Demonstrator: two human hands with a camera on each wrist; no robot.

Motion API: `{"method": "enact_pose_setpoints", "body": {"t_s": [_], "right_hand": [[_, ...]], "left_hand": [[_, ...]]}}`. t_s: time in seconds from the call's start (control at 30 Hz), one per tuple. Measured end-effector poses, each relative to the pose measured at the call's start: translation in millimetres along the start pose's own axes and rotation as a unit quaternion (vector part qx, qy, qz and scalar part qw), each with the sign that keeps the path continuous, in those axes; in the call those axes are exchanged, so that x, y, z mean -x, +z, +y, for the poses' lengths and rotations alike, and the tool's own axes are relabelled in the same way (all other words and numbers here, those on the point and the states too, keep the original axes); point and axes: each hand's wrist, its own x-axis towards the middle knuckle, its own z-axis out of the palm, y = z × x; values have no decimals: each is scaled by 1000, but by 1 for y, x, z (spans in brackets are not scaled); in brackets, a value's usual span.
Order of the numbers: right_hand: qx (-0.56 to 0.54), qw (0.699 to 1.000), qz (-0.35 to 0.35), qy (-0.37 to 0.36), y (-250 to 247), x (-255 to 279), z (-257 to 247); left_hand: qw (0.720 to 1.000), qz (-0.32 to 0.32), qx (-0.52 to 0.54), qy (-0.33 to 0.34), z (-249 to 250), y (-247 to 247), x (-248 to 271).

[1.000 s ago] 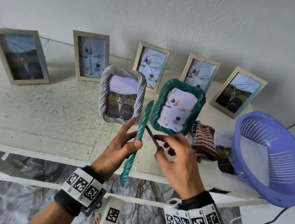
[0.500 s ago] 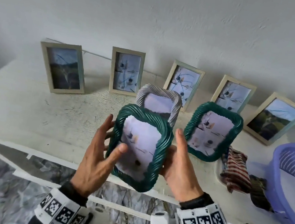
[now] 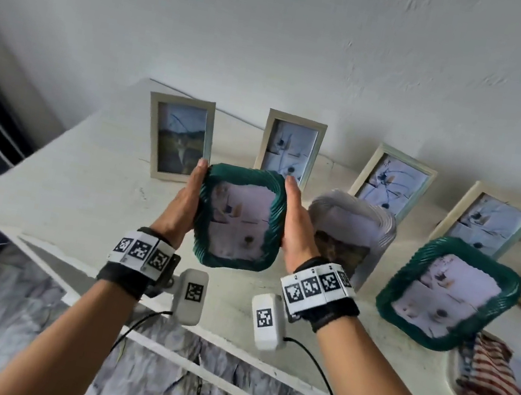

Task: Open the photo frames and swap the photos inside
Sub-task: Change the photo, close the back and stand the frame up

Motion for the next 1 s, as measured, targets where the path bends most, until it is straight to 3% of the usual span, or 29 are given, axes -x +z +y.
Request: {"method": "enact_pose_setpoints", "body": {"t_s": [0.3,0.47,0.67,0.7,0.77,0.87,0.93,1.0], "right_hand": [[104,993,50,-31,6,-10,10],[149,971,94,-162,3,-7,10],[225,923,70,-305,-3,18,3],[226,920,58,-316,-5,26,1],[225,918,29,-326,-14,44,-3],[215,922,-2,-321,-42,70,-11],[210,921,6,-328,-70,83,-17],[218,915,39,-337,-103,94,-24]], "left_hand": [[999,11,-16,-38,-23,-12,-32],[997,33,-52,-52,-21,-8,-29],[989,72,-115,-55,-20,-10,-16],[988,87,-120,-42,-21,-12,-12],[972,146,-178,48,-21,-14,-1],[897,247,-284,232,-15,-3,22],[873,243,-278,319,-4,21,36],[877,185,-252,365,6,57,45]]}}
